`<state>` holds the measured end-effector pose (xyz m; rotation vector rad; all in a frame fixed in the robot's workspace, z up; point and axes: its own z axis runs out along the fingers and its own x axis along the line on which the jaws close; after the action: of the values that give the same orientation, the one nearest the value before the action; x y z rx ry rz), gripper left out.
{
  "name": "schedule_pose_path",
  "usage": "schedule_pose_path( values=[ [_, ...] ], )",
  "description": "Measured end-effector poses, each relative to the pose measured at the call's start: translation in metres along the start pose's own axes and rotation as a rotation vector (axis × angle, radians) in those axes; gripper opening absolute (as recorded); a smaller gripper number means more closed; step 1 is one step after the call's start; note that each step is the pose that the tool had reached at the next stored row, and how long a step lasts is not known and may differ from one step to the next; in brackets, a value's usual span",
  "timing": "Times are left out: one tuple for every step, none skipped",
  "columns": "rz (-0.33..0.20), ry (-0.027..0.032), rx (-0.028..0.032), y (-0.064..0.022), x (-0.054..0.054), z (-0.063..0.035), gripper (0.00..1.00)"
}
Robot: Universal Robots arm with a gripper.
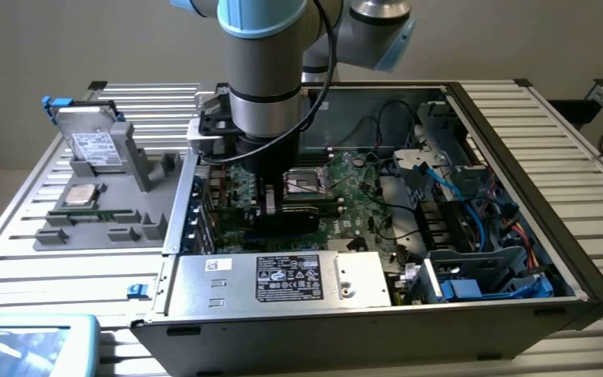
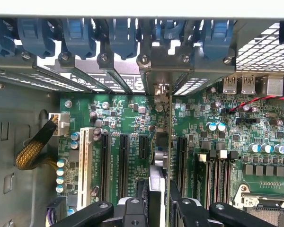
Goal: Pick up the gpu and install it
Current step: 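Insert the gpu into the slot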
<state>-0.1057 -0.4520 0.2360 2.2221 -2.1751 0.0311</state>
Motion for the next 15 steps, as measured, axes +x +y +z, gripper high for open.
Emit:
schedule_pose_path(
  values=[
    [0.0,0.0,0.0,0.0,0.0,0.0,0.28],
    [0.0,0.0,0.0,0.0,0.0,0.0,0.28],
    [0.0,0.0,0.0,0.0,0.0,0.0,0.28],
    [0.0,0.0,0.0,0.0,0.0,0.0,0.28],
    [0.0,0.0,0.0,0.0,0.0,0.0,0.28],
    [0.0,0.0,0.0,0.0,0.0,0.0,0.28],
    [0.0,0.0002,-0.0002,0.0001,0.0,0.0,0.28],
    [0.0,-0.0007,-0.0001,0.0002,0.0,0.0002,0.3],
    [0.0,-0.0013,0.0003,0.0002,0.0,0.0003,0.3],
    [0.0,-0.0005,0.0003,0.0002,0.0,-0.0003,0.35],
    [0.0,0.0,0.0001,0.0001,0.0,-0.001,0.43],
    [0.0,-0.0002,0.0005,0.0,0.0,-0.0017,0.43],
    [0.0,-0.0001,0.0007,0.0,0.0,-0.0034,0.43],
    [0.0,-0.0001,0.0007,0.0,0.0,-0.0059,0.43],
    [0.0,0.0,0.0007,0.0001,0.0,-0.0102,0.43]
  ],
)
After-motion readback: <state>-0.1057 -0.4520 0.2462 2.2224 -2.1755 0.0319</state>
